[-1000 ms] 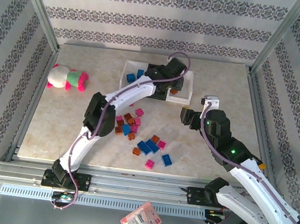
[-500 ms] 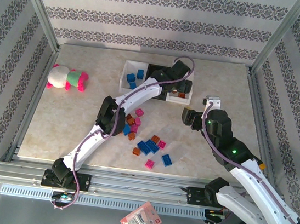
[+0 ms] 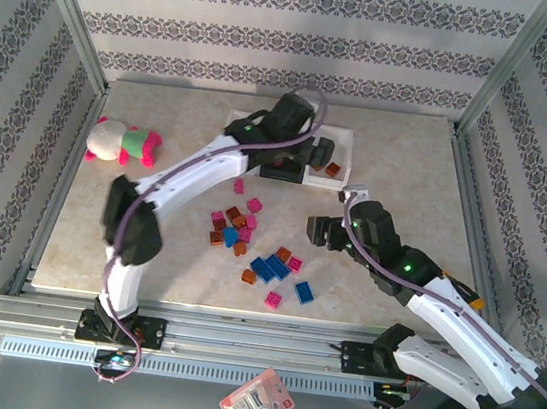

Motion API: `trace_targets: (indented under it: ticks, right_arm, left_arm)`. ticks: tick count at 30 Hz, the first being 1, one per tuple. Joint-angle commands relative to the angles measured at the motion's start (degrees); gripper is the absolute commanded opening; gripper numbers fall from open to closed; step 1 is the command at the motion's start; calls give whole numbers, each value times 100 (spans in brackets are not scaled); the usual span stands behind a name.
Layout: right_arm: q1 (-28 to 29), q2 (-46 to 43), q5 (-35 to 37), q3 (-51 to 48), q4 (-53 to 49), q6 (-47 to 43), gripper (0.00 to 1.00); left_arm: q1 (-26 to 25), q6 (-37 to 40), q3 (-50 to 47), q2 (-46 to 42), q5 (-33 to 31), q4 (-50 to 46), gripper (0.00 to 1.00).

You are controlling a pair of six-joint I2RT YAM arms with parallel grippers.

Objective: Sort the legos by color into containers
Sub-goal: Pick up the lego from the center of the table.

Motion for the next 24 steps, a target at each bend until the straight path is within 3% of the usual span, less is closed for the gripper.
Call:
trace_targets:
  ticks: [1,5,9,15,24]
  right_arm:
    - [231,161,0,-196,-357,702,79]
    - [467,647,74,-153,-282,1182,80]
    - [617,1407,176,209,67,1297,80]
    - [693,2929,-3,1216,543,1210,80]
    - [779,5157,-309,3186,328,615,78]
  left_arm:
    - [59,682,-1552,-1054,418,1130,100]
    - [58,1098,-3430,-2499,592,1966,99]
    - [62,1922,-4673,-3609,725,2138,99]
    - [66,2571,-5632,-5011,835,1545,99]
    - [68,2621,-6450,-6501,810,768,99]
